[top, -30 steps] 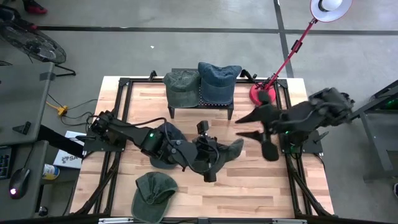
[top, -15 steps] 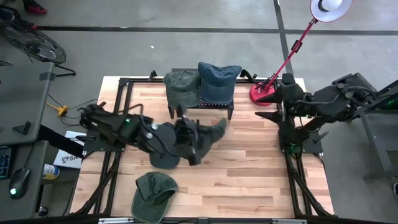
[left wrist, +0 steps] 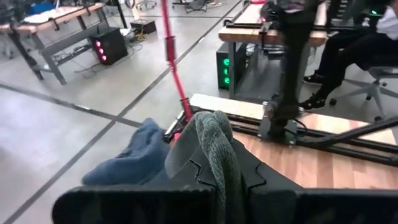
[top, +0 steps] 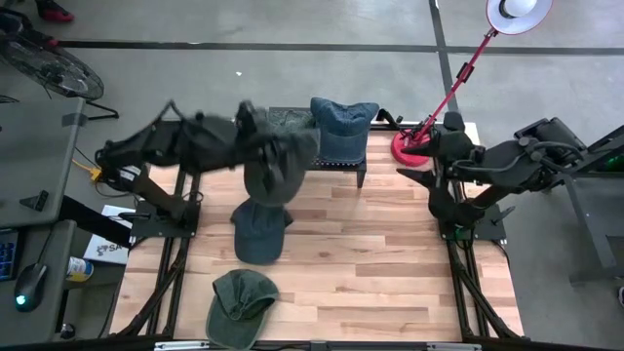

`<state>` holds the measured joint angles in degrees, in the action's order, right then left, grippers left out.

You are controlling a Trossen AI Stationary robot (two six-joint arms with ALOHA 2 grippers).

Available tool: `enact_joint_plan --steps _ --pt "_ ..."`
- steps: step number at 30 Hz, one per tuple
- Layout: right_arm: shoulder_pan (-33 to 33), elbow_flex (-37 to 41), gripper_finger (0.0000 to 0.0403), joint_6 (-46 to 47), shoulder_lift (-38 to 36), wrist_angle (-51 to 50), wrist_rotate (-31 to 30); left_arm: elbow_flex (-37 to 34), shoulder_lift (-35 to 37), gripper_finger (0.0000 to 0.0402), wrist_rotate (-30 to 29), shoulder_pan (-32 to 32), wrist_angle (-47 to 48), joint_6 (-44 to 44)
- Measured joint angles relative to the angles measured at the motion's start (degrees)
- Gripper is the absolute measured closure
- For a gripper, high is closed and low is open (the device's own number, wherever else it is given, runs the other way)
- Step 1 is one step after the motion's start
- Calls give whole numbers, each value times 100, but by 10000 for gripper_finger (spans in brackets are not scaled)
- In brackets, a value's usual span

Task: Pick & Place hat
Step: Stack the top dark green cap on top of the other dark green cap on the shelf

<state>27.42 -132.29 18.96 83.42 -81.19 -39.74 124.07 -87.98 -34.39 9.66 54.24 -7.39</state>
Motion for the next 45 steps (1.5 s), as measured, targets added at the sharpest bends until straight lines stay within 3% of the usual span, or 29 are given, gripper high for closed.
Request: enact_joint_plan --steps 10,15,22,27,33,38,45 --pt "-15 2 219 345 31 0 -531 0 234 401 2541 -2244 108 -9" --pt "-15 2 219 532 31 0 -783 0 138 401 3907 -3190 -271 -102" --pt "-17 2 219 711 101 -2 -1076 0 -64 401 5024 -3741 -968 -386" --pt "-141 4 219 679 256 0 -1088 0 -177 401 5813 -3896 -1932 -1153" --pt "-236 4 219 658 368 -3 -1074 7 -290 401 5826 -3569 -2379 -1604" --pt "-234 4 219 663 328 -15 -1074 -74 -411 401 5056 -2815 -2526 -1538" --pt "-227 4 219 816 241 -375 -710 -1020 -435 401 3909 -1815 -3325 -1645"
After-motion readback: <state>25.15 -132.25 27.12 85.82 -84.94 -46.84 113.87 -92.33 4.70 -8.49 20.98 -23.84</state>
